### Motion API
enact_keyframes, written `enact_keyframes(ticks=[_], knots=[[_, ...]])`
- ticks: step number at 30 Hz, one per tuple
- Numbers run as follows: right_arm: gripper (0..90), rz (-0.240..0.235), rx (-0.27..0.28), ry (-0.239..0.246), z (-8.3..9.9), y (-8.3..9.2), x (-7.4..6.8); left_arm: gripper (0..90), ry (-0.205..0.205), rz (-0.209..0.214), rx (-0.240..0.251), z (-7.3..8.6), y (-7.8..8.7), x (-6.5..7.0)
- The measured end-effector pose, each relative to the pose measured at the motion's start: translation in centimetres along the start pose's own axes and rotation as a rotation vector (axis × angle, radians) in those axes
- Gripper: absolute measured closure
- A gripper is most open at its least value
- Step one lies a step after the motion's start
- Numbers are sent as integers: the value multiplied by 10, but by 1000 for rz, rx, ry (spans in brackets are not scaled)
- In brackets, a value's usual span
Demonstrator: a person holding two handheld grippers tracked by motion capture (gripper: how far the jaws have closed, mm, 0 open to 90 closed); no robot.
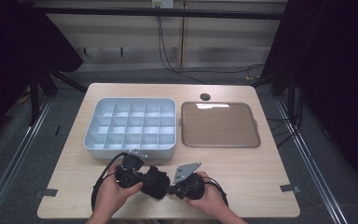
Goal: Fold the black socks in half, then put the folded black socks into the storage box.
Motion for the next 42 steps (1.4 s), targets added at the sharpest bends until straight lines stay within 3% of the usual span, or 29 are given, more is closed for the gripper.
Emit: enact_keyframes(ticks=[20,22,42], knots=[[900,-8,0,10,-4,-4,0,806,-13,-8,22,1,4,2],[900,-8,2,5,-4,-5,0,806,-2,-9,28,0,3,3],[900,-5,3,-5,-3,-4,-2,785,-38,4,17,2,-13,8]])
Point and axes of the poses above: each handheld gripper's, and its own axes: y roughly backward along the jaws, z roughly out of its underside, x roughly to its right, the point moved 7 cm from there along -y, roughly forward along the jaws, and after that the axes turned 3 degrees about x, right-handed, at the moved point
